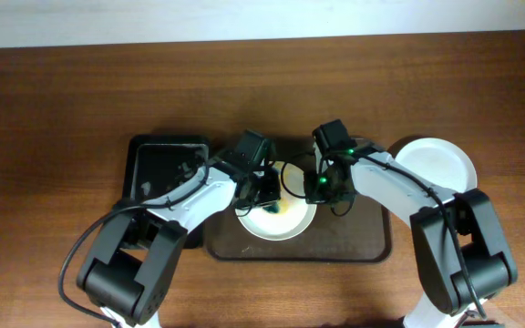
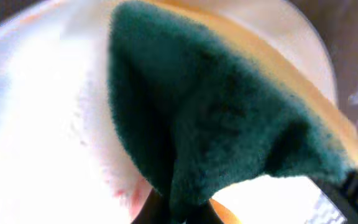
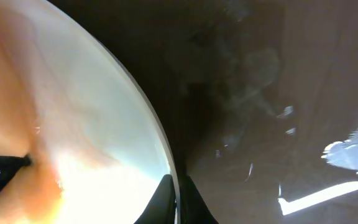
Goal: Clean dirty plates on tray and stack at the side
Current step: 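Pick up the sponge with the left gripper and scrub the last plate, then lift the last plate with the right gripper and place it on the stack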
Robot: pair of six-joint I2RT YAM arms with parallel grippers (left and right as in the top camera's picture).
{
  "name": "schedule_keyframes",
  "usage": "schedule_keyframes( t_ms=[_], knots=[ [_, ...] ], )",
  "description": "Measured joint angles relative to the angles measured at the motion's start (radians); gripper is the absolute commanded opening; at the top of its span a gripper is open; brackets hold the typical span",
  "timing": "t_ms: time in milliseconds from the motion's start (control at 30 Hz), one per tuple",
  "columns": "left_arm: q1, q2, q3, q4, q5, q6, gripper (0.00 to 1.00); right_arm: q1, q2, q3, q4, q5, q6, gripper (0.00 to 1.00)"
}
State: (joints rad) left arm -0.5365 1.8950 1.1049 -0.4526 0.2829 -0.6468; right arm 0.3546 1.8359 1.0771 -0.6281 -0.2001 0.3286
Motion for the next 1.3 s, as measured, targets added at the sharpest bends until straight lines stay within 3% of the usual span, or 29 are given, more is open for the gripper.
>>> schedule_keyframes(
  t_ms=[100, 200, 233, 300, 400, 533, 567, 633, 800, 900, 1000, 1100, 1133, 1167, 1300],
  knots=[
    [0.055, -0.034, 0.002, -0.098, -0.018, 0.1, 0.0, 0.0, 0.0, 0.0, 0.0, -0.001, 0.0, 0.04],
    [0.061, -0.061, 0.012, -0.056, 0.018, 0.161, 0.0, 0.0, 0.0, 0.0, -0.003, 0.002, 0.002, 0.19],
    [0.053, -0.061, 0.015, -0.021, 0.021, 0.153, 0.0, 0.0, 0.0, 0.0, -0.006, 0.012, 0.002, 0.18],
    [0.017, -0.056, 0.019, 0.047, 0.02, 0.109, 0.0, 0.0, 0.0, -0.001, -0.003, 0.019, 0.0, 0.05],
    [-0.045, 0.029, 0.027, 0.126, 0.028, 0.051, 0.0, -0.003, -0.001, -0.001, 0.0, 0.023, -0.001, 0.04],
    [0.006, 0.028, 0.058, -0.052, 0.024, 0.052, 0.0, -0.003, 0.0, -0.001, -0.002, 0.01, -0.001, 0.04],
    [0.022, 0.023, 0.058, -0.075, 0.024, 0.065, 0.0, -0.003, 0.0, -0.001, -0.002, 0.009, -0.001, 0.16],
    [0.079, -0.041, 0.042, -0.143, 0.004, 0.154, 0.0, -0.003, 0.001, -0.002, -0.006, 0.014, -0.002, 0.04],
    [0.117, -0.332, 0.04, -0.224, -0.112, 0.282, 0.0, -0.009, -0.002, 0.032, -0.083, -0.003, -0.006, 0.04],
    [0.23, -0.354, 0.039, -0.332, -0.281, 0.289, 0.0, -0.021, -0.152, 0.138, -0.201, 0.165, -0.06, 0.04],
    [0.364, -0.351, 0.038, -0.335, -0.344, 0.358, 0.0, -0.021, -0.312, 0.147, -0.277, 0.39, -0.099, 0.04],
    [0.419, -0.285, 0.037, -0.317, -0.356, 0.386, 0.12, -0.017, -0.413, 0.147, -0.277, 0.597, -0.105, 0.04],
    [0.422, -0.235, 0.034, -0.313, -0.359, 0.392, 0.3, -0.006, -0.427, 0.148, -0.277, 0.659, -0.106, 0.04],
    [0.422, -0.192, 0.031, -0.306, -0.362, 0.397, 0.59, 0.038, -0.427, 0.148, -0.278, 0.736, -0.112, 0.04],
    [0.422, -0.123, 0.029, -0.318, -0.362, 0.404, 0.72, 0.242, -0.427, 0.148, -0.277, 0.998, -0.122, 0.04]
  ],
)
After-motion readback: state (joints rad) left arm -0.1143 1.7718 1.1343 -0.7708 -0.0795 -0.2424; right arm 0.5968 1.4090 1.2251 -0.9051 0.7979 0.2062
